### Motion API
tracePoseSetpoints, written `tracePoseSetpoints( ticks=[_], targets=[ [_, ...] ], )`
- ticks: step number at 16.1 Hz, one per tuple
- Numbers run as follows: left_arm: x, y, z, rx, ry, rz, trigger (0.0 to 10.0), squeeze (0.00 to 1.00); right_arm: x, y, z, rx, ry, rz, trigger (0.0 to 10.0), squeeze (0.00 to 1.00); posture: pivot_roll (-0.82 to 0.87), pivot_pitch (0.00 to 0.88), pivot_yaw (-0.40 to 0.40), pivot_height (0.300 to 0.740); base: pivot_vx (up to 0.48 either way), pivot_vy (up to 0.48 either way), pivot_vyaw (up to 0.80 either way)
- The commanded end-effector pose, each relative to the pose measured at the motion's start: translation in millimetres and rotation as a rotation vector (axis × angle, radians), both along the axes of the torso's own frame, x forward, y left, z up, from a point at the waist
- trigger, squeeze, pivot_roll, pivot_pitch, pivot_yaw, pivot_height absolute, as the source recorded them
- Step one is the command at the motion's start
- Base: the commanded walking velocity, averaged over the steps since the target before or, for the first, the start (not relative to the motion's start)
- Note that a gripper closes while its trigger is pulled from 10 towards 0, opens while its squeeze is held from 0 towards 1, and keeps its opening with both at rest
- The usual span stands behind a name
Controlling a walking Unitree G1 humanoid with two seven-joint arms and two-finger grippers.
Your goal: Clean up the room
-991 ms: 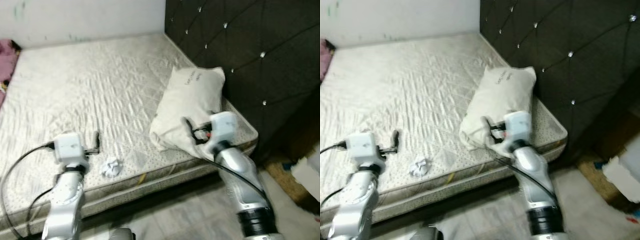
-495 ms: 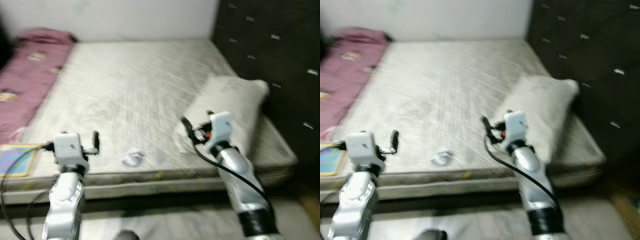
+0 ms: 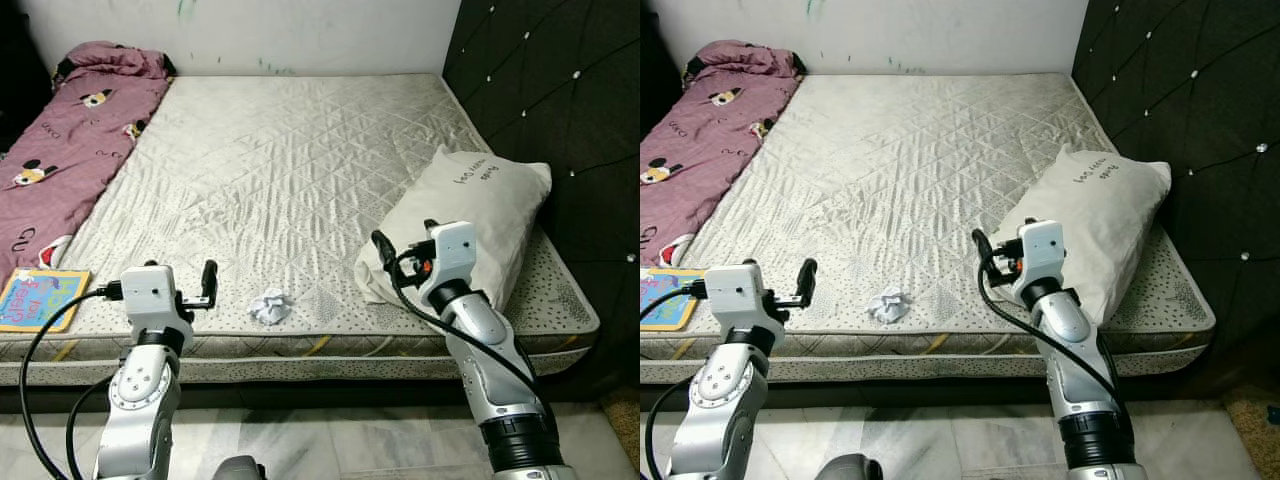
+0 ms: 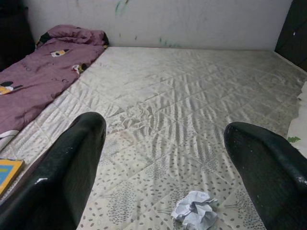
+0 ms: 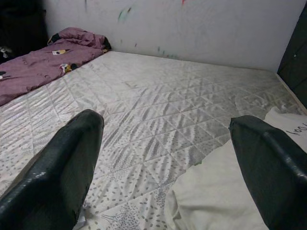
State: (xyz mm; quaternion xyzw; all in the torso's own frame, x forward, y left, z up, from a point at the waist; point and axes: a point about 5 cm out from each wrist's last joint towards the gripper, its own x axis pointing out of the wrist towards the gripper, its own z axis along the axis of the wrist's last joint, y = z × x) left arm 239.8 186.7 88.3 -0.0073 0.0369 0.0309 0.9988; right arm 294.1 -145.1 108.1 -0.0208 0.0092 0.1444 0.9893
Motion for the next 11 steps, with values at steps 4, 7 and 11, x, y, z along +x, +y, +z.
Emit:
tracePoseSetpoints(
  ticks=[4, 7, 11],
  targets=[
    [0.0, 0.7, 4.7, 0.003, -0.021, -0.011, 10.0, 0.0, 2.1, 1.5, 3.3, -0.005, -0.015, 0.013, 10.0, 0.0, -0.04, 0.0, -0.021, 0.74, 0.249, 0.0, 0.0],
    [0.1, 0.6, 4.7, 0.001, -0.023, -0.015, 10.0, 0.0, 2.9, 1.7, 4.6, -0.005, -0.02, 0.015, 10.0, 0.0, -0.04, 0.0, -0.022, 0.74, 0.289, 0.0, 0.0],
    [0.1, 0.5, 4.3, 0.0, -0.023, -0.015, 10.0, 0.0, 3.5, 2.0, 4.0, 0.003, -0.017, 0.017, 10.0, 0.0, -0.04, 0.0, -0.025, 0.74, 0.303, 0.0, 0.0]
  ],
)
